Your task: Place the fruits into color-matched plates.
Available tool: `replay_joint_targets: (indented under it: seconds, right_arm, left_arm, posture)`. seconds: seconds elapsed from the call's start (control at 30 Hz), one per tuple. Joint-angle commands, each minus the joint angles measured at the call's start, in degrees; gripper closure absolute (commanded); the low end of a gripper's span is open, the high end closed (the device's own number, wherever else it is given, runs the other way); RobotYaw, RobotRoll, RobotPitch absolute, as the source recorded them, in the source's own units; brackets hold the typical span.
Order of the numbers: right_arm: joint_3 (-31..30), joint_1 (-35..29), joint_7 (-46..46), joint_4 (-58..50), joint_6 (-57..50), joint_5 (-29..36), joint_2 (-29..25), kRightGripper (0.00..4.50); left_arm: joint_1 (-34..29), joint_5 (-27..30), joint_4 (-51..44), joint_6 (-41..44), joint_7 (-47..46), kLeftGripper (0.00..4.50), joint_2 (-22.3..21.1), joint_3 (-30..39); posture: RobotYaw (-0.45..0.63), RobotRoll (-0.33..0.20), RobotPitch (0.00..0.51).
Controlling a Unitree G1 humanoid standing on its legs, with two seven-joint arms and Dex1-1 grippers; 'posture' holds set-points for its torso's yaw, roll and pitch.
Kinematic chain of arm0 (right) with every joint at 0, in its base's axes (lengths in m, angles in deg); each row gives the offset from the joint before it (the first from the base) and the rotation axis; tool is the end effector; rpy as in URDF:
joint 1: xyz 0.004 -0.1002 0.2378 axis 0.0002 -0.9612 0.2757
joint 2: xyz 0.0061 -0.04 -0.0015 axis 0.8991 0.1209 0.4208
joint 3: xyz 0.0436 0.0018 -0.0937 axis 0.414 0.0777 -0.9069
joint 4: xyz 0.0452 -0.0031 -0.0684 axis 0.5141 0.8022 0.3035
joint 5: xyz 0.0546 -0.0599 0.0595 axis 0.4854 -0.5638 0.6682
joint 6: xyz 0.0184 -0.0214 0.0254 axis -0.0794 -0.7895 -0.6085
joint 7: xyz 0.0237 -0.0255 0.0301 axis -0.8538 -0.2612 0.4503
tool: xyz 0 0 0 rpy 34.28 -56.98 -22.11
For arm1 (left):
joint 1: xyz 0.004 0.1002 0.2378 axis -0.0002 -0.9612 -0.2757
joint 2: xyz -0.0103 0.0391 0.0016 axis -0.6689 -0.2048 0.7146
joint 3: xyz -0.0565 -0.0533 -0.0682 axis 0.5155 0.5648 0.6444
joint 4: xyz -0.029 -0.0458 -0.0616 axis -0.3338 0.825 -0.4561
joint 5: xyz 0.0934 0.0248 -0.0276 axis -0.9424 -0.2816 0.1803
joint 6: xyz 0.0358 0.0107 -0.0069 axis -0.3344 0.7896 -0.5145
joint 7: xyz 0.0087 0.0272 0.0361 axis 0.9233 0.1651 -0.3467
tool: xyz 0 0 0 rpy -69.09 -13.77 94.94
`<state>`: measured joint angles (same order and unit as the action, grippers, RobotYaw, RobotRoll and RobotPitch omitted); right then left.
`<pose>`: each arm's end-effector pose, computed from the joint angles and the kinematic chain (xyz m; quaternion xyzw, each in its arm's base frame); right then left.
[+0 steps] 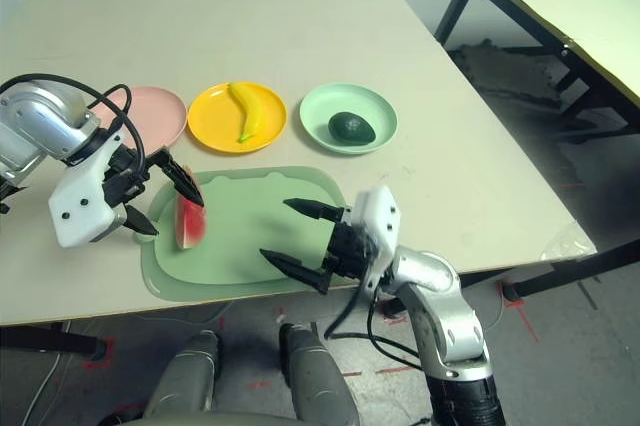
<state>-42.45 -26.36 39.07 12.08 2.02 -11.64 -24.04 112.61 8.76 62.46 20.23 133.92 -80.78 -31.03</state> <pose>0.1992 -0.2044 0.1007 -0.0767 -0.0934 0.5407 0.8325 0.3063 0.1834 0.2551 0.6462 -0.0891 -0.7142 0.2537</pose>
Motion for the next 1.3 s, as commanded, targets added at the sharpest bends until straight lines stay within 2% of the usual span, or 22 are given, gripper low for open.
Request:
replay_joint_targets:
  seconds: [0.03,0.3,0.4,0.57,0.6,0.73,0.9,0.97,1.1,1.17,1.3]
  right_arm:
    - [-1.85,-1.32,0.40,1.78,4.90,-1.65,-1.54,0.03]
    - [-3.09,-1.23,-3.42,0.53,2.38,-0.22,-2.98,0.03]
    - [-2.26,-1.64,-3.65,1.17,1.30,0.08,-5.00,0.00]
    - [-2.04,-2.01,-4.45,0.81,0.40,1.27,-6.63,0.00]
    - [-2.09,-2.13,-4.58,0.78,0.42,1.45,-6.80,0.00]
    - [-2.35,-2.67,-5.34,0.83,-0.01,1.95,-6.97,0.00]
    - [-2.64,-2.78,-5.91,0.28,-0.74,2.38,-6.92,0.00]
    - [-2.29,-2.45,-6.60,0.08,-1.44,3.19,-6.51,0.00]
    - [-1.62,-1.79,-8.65,-1.11,-3.13,5.29,-5.66,0.00]
    - [-1.37,-1.71,-10.39,-2.62,-4.35,6.51,-4.84,0.00]
    - [-1.62,-2.71,-16.02,-7.71,-8.45,7.47,-2.96,0.00]
  left_arm:
    - [-0.28,-3.15,3.92,-3.40,0.61,0.00,2.03,0.73]
    - [-1.83,-11.11,12.82,-7.89,-2.08,0.00,8.60,3.80]
    - [-2.19,-14.58,15.51,-8.04,-3.83,0.59,10.59,4.79]
    - [-3.72,-16.29,16.18,-7.56,-3.69,2.24,12.05,5.12]
    - [-3.94,-16.32,16.02,-7.38,-3.53,2.30,12.15,5.22]
    - [-4.41,-15.43,14.98,-6.26,-2.59,2.30,12.09,5.83]
    - [-4.00,-11.65,12.38,-2.20,0.19,2.30,10.18,7.98]
    - [-3.56,-7.56,9.79,2.29,0.60,2.30,8.62,8.64]
    - [-2.88,3.54,1.92,16.39,0.61,2.30,5.46,12.07]
    - [-1.66,4.27,0.84,19.63,0.61,2.30,3.71,13.85]
    - [1.05,-0.82,6.76,19.50,0.61,2.30,0.23,17.01]
  posture:
    - [-0.08,0.000,0.178]
    - [-0.12,0.000,0.174]
    - [-0.13,0.000,0.172]
    - [-0.14,0.000,0.173]
    - [-0.14,0.000,0.173]
    - [-0.13,0.000,0.174]
    - [-0.12,0.000,0.173]
    - [-0.12,0.000,0.173]
    - [-0.10,0.000,0.177]
    - [-0.09,0.000,0.180]
    - [-0.07,0.000,0.187]
